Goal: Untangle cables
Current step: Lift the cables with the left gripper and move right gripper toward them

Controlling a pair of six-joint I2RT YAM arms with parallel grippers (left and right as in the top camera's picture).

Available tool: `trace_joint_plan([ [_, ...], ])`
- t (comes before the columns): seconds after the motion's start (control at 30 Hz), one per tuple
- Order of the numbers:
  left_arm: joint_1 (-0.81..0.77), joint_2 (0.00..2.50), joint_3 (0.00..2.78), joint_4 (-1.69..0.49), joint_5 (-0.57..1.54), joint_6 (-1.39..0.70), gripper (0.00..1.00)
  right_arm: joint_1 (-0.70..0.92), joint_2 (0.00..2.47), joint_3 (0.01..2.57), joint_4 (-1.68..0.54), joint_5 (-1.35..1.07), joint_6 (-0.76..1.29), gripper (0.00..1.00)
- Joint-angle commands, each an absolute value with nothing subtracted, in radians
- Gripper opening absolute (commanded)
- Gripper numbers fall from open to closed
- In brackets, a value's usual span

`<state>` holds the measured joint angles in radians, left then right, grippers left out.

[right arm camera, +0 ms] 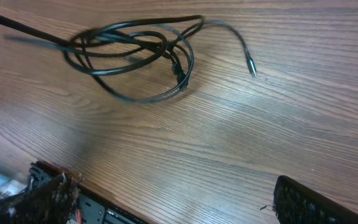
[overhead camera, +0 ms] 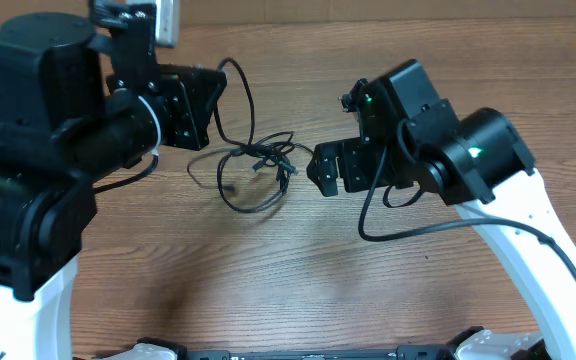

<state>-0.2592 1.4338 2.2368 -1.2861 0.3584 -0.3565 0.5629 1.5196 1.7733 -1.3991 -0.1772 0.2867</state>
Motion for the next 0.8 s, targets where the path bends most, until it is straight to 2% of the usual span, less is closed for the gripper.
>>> trace_joint_plan([
  [0.0,-0.254,1.433,2.294,-1.251,0.358,-0.406,0.04,0.561,1.560,1.773,-1.388,-0.221,0.277,1.00],
  [0.47,-0.255,1.432,2.309,-1.190,0.427,-0.458,0.04,0.562,1.632,1.773,-1.228,-0.572,-0.111,1.00],
  [0.77,-0.254,1.432,2.309,-1.163,0.427,-0.480,0.04,0.600,1.654,1.676,-1.234,-0.727,-0.398,0.82],
])
